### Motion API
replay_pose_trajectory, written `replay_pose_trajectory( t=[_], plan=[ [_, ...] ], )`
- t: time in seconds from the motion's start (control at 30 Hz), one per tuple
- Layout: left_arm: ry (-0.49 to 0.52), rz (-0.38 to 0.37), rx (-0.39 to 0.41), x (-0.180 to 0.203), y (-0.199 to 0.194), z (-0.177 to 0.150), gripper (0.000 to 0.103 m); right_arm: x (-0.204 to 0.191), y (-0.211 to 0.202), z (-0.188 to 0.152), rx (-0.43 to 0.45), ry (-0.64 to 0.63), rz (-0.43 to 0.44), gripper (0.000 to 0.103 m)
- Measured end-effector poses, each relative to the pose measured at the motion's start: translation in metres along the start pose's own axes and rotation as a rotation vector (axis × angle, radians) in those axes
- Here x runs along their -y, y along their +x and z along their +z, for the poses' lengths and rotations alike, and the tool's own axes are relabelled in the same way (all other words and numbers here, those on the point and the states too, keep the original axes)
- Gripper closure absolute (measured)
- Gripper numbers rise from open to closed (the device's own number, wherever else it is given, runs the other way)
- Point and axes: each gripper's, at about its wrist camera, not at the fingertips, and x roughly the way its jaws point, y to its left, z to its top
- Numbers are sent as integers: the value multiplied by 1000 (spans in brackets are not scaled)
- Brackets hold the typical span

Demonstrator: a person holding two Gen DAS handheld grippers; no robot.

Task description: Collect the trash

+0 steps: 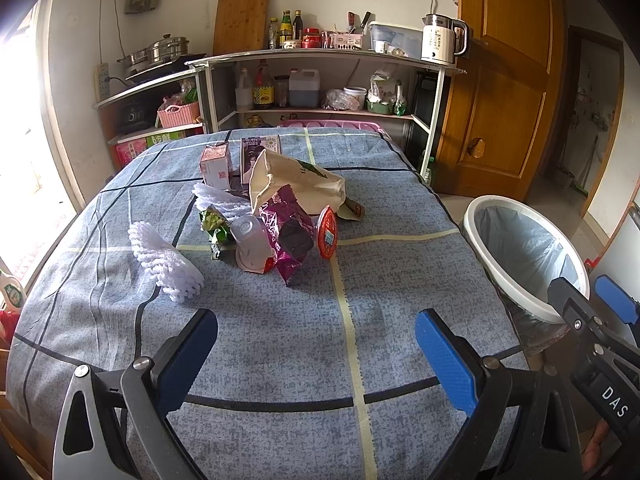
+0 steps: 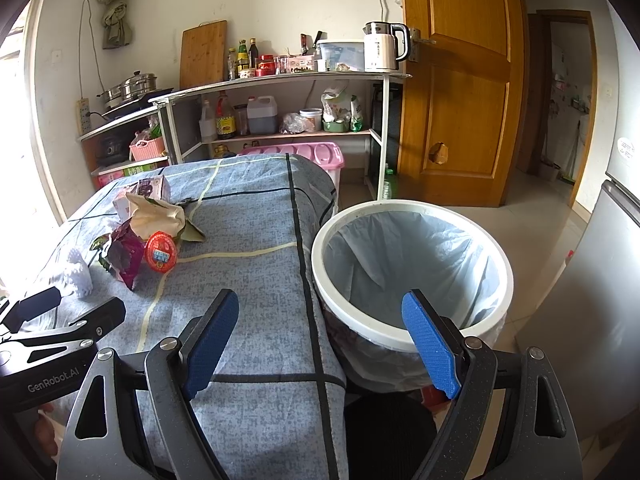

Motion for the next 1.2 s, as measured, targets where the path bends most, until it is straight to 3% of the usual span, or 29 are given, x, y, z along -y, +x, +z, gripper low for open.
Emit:
replay_pose_trajectory(
  t=[0.67,1.2],
  plan=[
    [-7,11,-8,-12,4,0,3,-4,3,2,-4,-10,29,19],
    [-179,76,-70,-133,24,5,5,-84,54,24,-62,-156,356,19]
  ],
)
